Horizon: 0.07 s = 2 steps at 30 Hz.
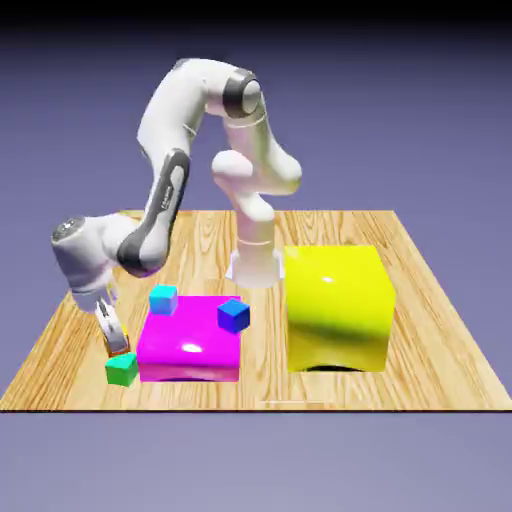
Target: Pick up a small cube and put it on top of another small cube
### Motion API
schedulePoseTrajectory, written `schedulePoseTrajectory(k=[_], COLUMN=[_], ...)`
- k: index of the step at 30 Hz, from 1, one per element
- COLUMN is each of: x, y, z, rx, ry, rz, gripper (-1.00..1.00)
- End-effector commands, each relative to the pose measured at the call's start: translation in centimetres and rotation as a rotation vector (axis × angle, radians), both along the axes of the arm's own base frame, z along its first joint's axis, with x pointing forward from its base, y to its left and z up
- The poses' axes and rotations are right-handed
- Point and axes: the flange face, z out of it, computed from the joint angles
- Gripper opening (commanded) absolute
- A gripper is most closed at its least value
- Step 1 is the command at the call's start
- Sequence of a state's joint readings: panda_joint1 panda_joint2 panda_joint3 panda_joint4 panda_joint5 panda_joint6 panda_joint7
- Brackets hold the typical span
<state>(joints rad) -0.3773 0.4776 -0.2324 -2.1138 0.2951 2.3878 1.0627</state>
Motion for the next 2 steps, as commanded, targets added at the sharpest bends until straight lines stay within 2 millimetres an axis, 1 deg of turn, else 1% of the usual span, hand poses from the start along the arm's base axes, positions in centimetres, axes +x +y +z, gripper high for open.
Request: schedulePoseTrajectory(k=[1,2], x=[0.0,0.2], y=[0.0,-0.3], z=[0.0,2.0], rx=[0.0,0.0], ry=[0.0,-0.001], rz=[0.0,0.001], gripper=[1.0,1.0])
